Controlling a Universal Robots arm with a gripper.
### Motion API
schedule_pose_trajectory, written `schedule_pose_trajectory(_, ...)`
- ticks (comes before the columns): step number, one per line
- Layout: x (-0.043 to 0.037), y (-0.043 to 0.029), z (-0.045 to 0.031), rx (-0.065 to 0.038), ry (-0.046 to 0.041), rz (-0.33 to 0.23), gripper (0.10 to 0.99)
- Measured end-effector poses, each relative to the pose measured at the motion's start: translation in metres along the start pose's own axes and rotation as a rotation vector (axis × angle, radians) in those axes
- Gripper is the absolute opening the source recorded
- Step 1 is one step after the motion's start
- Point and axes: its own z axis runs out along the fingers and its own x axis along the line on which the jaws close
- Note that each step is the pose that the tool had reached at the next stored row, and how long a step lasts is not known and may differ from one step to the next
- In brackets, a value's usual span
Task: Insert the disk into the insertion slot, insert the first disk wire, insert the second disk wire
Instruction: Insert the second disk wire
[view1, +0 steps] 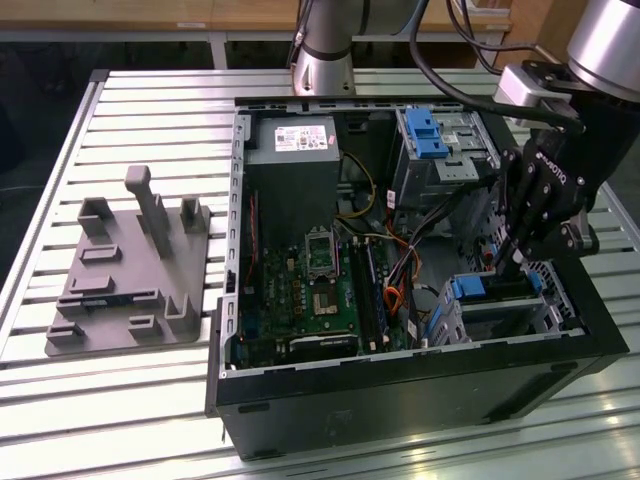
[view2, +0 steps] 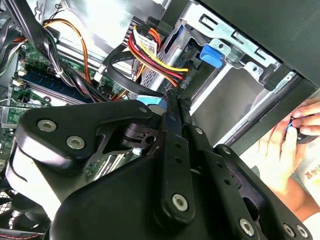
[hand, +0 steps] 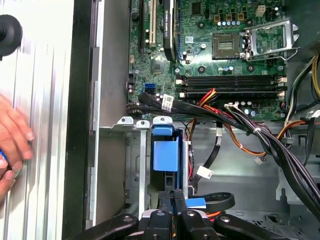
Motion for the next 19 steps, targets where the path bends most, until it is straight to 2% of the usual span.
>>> schedule_pose_trajectory(19,0.001,-0.0003,0.002,0.0,0.0,0.0,0.145)
